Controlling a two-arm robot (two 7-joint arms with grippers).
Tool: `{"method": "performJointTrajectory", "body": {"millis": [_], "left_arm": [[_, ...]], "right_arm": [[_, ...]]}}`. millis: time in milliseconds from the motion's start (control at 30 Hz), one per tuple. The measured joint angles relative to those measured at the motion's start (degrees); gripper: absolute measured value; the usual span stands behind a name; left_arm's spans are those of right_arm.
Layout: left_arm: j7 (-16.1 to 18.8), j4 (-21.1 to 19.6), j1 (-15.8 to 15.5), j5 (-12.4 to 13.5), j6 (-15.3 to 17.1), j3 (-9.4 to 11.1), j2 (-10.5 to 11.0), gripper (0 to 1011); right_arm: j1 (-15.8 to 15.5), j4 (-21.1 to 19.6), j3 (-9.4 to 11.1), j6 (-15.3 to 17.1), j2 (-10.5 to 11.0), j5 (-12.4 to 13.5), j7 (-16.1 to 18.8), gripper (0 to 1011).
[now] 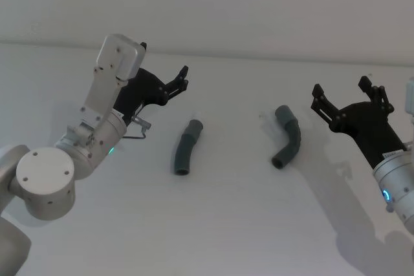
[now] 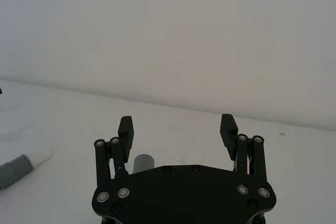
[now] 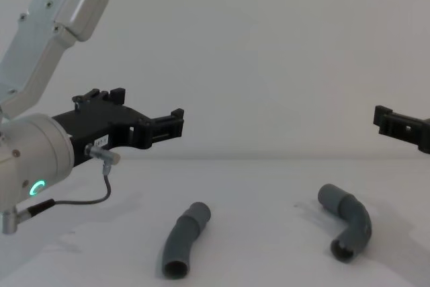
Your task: Use both hands to pick up one end of the pipe from the table, align the ends, and insert them.
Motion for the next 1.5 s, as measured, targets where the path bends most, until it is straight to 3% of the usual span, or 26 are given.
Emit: {"method": "performJointTrajectory", "body": {"millis": [1500], "left_arm": [[0.0,0.0,0.0,0.0,0.0,0.0,0.0,1001]], "right_arm": [[0.0,0.0,0.0,0.0,0.0,0.0,0.0,1002]]}}
